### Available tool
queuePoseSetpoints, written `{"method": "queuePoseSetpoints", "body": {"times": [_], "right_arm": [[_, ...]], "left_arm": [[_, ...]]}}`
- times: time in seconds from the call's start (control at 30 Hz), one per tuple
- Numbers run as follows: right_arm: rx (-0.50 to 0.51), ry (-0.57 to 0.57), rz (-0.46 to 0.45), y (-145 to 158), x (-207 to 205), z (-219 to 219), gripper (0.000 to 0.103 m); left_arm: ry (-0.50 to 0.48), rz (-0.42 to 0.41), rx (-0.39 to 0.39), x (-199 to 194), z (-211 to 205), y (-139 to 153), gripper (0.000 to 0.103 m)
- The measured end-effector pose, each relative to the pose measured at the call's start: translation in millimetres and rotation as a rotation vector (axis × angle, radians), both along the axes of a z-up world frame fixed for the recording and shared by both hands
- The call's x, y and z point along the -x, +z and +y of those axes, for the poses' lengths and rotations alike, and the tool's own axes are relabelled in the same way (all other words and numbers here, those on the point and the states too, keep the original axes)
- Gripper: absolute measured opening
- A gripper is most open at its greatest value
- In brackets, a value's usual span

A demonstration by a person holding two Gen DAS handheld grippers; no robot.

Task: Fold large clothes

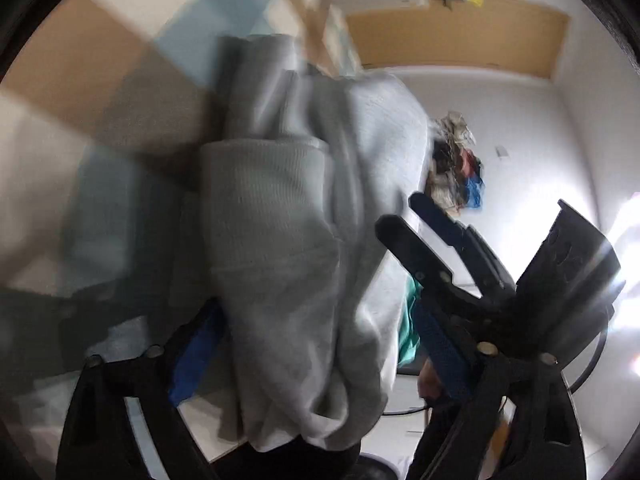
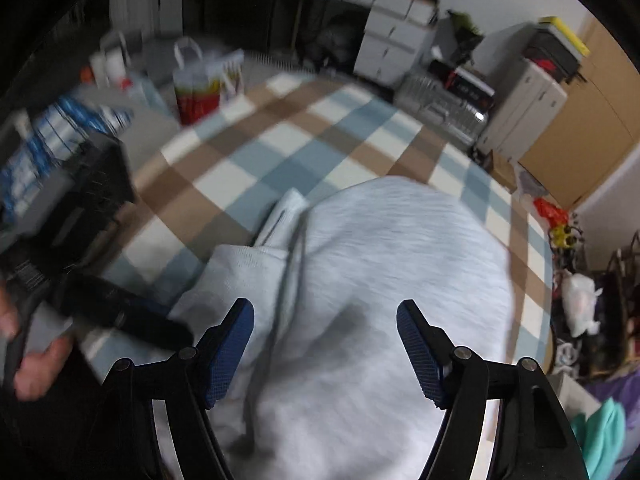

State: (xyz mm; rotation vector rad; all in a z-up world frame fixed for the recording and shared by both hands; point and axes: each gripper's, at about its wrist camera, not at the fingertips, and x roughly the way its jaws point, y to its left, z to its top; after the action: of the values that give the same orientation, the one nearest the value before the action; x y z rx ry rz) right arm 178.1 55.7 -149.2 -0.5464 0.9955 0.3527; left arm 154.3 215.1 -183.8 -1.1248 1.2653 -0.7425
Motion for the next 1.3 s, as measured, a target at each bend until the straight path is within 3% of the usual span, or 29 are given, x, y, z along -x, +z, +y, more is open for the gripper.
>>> {"method": "queuePoseSetpoints", "body": {"times": [0.1,0.2,0.33,0.43,0.5,0.57,0.73,0.9,1.0,1.17,1.3], "right_arm": [[0.032,-0.028,0.067,-22.5,-15.0,-0.4,0.065],[0.073,-0.031,0.091,-39.9,-20.0,-4.5,0.066],[0.143,-0.023,0.055,-52.1,-17.1,-0.4,0.064],[0.280,0.013,-0.010,-64.8,-9.7,7.9,0.025],[0.278,0.030,-0.043,-57.3,-4.7,5.6,0.016],[0.208,0.013,-0.083,-38.5,-2.3,-5.4,0.009],[-0.139,-0.127,-0.143,23.0,-1.1,-65.8,0.008],[-0.378,-0.161,-0.197,59.4,7.8,-114.8,0.008],[-0.476,-0.167,-0.193,67.8,11.4,-132.6,0.008],[-0.603,-0.137,-0.206,73.7,23.6,-146.2,0.008],[-0.694,-0.101,-0.169,77.5,31.9,-152.1,0.009]], "left_arm": [[0.037,0.043,0.063,5.3,23.8,-8.1,0.088],[0.085,0.003,0.071,12.1,50.7,0.4,0.088],[0.118,0.009,0.123,13.5,59.3,4.0,0.090],[0.100,0.055,0.133,16.4,44.6,-6.0,0.090],[0.060,0.073,0.131,13.1,29.9,-8.1,0.090],[0.037,0.050,0.153,4.1,16.0,-2.4,0.090],[0.016,-0.060,0.234,-11.8,14.6,20.5,0.090],[0.033,0.004,0.232,-34.4,1.1,12.7,0.090],[0.005,0.033,0.227,-47.9,-15.1,13.8,0.089],[-0.021,-0.001,0.169,-76.5,-37.2,25.0,0.089],[-0.056,0.009,0.230,-95.3,-46.8,25.7,0.089]]}}
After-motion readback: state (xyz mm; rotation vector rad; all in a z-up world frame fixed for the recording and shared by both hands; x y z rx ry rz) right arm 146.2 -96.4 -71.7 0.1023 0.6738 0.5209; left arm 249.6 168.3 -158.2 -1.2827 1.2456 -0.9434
